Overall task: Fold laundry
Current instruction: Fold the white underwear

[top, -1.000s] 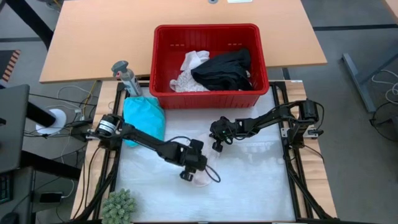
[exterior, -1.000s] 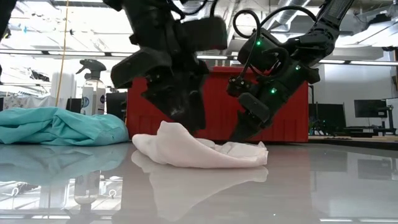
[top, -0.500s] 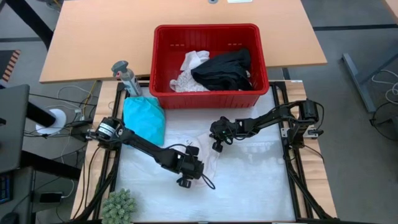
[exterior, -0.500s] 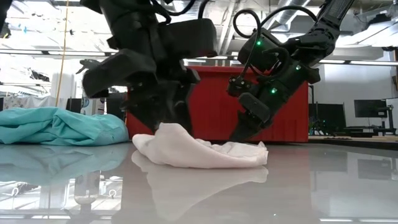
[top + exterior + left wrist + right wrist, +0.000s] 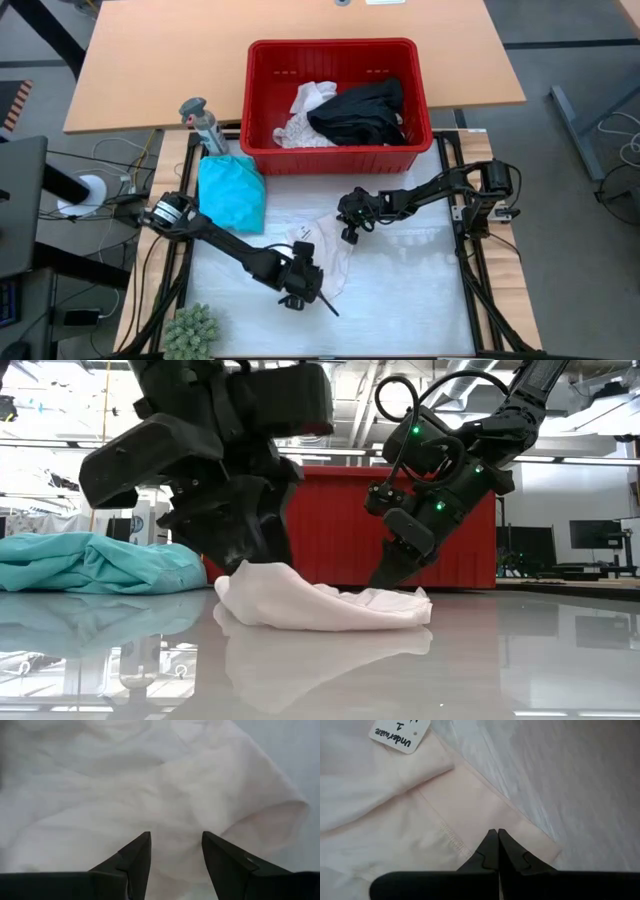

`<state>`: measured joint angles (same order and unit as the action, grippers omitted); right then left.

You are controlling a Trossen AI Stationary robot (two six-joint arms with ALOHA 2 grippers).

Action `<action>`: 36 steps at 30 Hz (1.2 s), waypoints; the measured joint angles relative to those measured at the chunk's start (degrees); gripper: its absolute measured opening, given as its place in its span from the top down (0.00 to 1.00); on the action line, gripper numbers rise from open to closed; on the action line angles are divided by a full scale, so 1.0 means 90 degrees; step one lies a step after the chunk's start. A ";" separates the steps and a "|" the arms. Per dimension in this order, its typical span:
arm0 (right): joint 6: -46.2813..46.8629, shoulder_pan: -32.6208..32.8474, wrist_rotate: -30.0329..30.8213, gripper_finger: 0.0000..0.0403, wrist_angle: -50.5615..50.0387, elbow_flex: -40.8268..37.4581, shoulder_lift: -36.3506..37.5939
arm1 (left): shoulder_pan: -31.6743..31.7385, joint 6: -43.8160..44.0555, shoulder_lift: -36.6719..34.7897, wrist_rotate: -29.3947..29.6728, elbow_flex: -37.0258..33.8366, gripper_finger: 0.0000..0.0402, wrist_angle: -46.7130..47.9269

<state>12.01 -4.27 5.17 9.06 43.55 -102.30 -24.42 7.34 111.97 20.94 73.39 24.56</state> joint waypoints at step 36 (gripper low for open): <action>0.1262 -0.0011 0.0596 0.59 -0.4485 0.2511 -0.0017 | 0.0250 0.0999 -0.2475 0.1513 -0.3651 0.59 -0.3595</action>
<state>23.37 -4.37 10.54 -31.31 66.15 -102.45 -22.17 16.33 89.69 34.55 40.53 -7.79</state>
